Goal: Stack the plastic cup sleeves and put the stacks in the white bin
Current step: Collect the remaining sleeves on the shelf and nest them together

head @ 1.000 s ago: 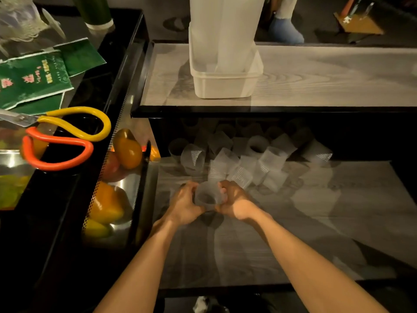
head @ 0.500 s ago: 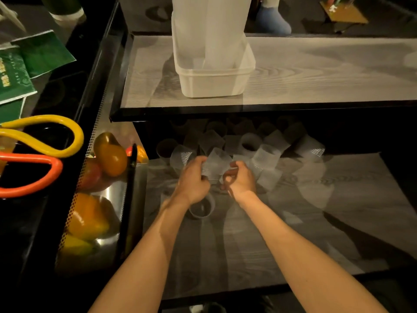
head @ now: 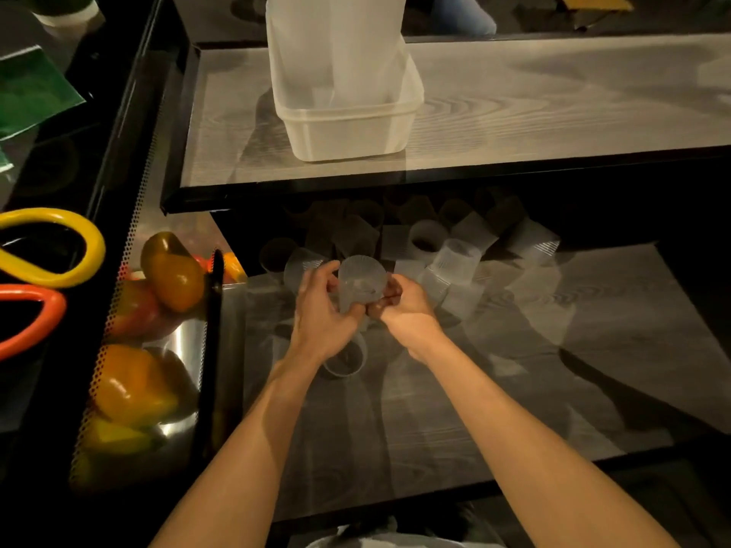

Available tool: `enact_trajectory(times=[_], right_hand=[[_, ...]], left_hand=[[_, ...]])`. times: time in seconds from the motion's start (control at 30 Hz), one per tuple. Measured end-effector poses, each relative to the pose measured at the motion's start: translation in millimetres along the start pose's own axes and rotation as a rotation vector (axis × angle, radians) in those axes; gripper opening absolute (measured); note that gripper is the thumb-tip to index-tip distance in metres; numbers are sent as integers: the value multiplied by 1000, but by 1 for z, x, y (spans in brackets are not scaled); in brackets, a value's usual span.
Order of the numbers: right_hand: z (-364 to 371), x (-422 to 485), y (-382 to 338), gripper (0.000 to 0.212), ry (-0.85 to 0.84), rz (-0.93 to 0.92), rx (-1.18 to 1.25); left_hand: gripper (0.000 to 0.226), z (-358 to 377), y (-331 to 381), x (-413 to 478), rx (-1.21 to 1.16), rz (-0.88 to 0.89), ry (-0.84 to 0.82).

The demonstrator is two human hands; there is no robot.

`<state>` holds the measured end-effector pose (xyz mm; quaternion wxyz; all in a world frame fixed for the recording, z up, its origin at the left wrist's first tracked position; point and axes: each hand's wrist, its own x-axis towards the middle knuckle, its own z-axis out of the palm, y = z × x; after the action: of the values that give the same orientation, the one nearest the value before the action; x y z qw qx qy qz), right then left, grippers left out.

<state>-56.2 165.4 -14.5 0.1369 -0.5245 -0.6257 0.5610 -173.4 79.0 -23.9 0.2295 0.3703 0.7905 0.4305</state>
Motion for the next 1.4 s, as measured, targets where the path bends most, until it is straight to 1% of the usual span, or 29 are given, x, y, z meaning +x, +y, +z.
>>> enact_trajectory(times=[0.07, 0.13, 0.2, 0.23, 0.3, 0.33, 0.4, 0.5, 0.57, 0.6, 0.67, 0.73, 0.77, 0.83, 0.87, 0.97, 1.03, 1.13, 1.2, 1.27, 1.4], right_hand=[[-1, -7, 6, 51, -38, -65, -33], [-1, -13, 18, 54, -133, -106, -106], [-1, -19, 31, 44, -225, -144, -303], [0, -21, 33, 37, -219, -165, -411], [2, -22, 46, 39, -233, -179, -506], [5, -25, 49, 40, -257, -187, -526], [9, -32, 54, 39, -225, -193, -526], [11, -35, 52, 47, -185, -192, -528], [10, -35, 49, 54, -239, -189, -648], [9, -34, 48, 56, -235, -195, -703], [8, -34, 44, 55, -149, -218, -711], [9, -30, 37, 56, -64, -264, -657], [10, -27, 31, 60, -48, -291, -641], [13, -19, 20, 71, -75, -279, -669], [14, -12, 15, 77, -106, -259, -691], [19, 6, 3, 84, -187, -215, -739], [23, 14, 0, 85, -189, -198, -743], [29, 15, 1, 79, -156, -196, -789], [31, 15, 5, 66, -148, -184, -811], [31, 14, 9, 55, -145, -177, -790], [26, 13, 7, 44, -126, -202, -744]], left_hand=[[79, -7, -6, -14, -26, -9, 8], [81, -13, -12, -30, -17, -8, -4], [81, -17, -19, -47, 22, -1, -39], [81, -18, -24, -54, 35, -5, -59], [81, -18, -35, -64, 66, -9, -92], [82, -18, -39, -68, 84, -10, -98], [77, -15, -46, -72, 97, -3, -80], [69, -10, -47, -74, 107, 8, -50], [74, -11, -47, -70, 152, -7, -121], [80, -12, -48, -67, 174, -27, -165], [85, -13, -49, -63, 173, -106, -207], [81, -11, -45, -58, 64, -228, -174], [78, -10, -41, -55, -11, -293, -143], [68, -8, -32, -46, -155, -392, -93], [64, -8, -28, -42, -189, -420, -83], [57, -9, -20, -34, -164, -479, -112], [57, -8, -19, -31, -148, -500, -125], [54, -6, -18, -27, -165, -528, -128], [50, -3, -18, -25, -190, -534, -148], [49, -1, -17, -23, -206, -530, -156], [48, 4, -14, -19, -239, -503, -166]])
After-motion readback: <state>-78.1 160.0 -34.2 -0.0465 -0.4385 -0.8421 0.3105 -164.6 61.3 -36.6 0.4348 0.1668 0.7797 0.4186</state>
